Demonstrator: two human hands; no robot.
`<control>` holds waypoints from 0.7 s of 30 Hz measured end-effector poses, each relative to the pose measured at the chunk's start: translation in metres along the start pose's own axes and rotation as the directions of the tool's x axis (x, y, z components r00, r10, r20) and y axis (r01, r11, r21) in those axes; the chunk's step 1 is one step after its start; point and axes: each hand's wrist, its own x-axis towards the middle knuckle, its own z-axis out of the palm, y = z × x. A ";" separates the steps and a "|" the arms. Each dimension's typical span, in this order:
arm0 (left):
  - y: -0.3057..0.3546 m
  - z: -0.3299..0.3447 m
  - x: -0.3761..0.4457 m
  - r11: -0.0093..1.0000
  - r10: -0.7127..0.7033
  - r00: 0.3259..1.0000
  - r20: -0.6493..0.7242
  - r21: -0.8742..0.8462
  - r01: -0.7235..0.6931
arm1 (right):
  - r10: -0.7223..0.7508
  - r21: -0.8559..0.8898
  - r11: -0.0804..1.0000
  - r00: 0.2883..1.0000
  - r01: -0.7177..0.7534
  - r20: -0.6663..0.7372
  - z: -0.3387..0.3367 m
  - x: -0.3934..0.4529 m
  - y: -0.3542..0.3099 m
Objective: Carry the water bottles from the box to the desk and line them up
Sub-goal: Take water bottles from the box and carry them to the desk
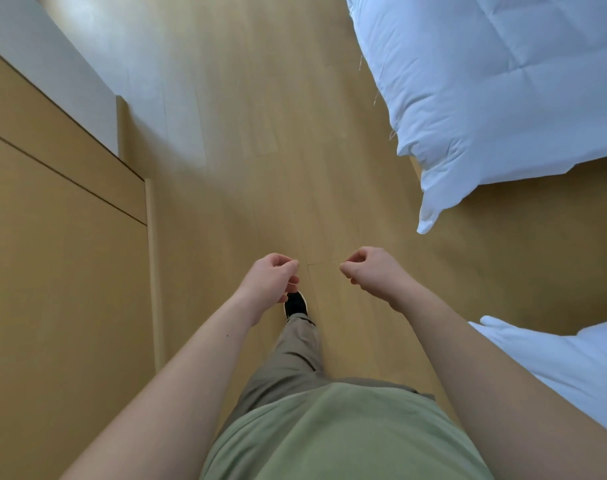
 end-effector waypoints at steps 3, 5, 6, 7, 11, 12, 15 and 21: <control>0.037 -0.019 0.039 0.999 -0.011 1.000 0.026 0.041 0.009 | 0.034 0.018 0.999 0.999 -0.034 -0.005 -0.016 0.038 -0.038; 0.063 -0.033 0.065 0.999 -0.003 1.000 0.026 0.051 0.001 | 0.036 0.030 0.999 0.999 -0.036 -0.013 -0.024 0.063 -0.063; 0.076 -0.041 0.076 0.998 0.006 1.000 0.022 0.057 -0.007 | 0.035 0.039 0.999 0.999 -0.034 -0.016 -0.028 0.075 -0.076; 0.088 -0.048 0.087 0.998 0.014 1.000 0.021 0.063 -0.015 | 0.034 0.049 0.998 0.999 -0.033 -0.018 -0.031 0.087 -0.088; 0.136 -0.069 0.129 0.997 0.037 0.999 0.024 0.074 -0.038 | 0.021 0.074 0.997 0.999 -0.019 -0.024 -0.050 0.127 -0.128; 0.147 -0.073 0.139 0.997 0.037 0.999 0.022 0.072 -0.038 | 0.018 0.075 0.997 1.000 -0.016 -0.024 -0.055 0.137 -0.137; 0.179 -0.081 0.169 0.997 0.043 0.999 0.009 0.067 -0.043 | 0.014 0.075 0.997 0.999 -0.011 -0.043 -0.074 0.170 -0.162; 0.262 -0.090 0.241 0.994 0.074 0.997 0.010 0.077 -0.075 | 0.011 0.081 0.997 0.999 -0.008 -0.037 -0.132 0.256 -0.218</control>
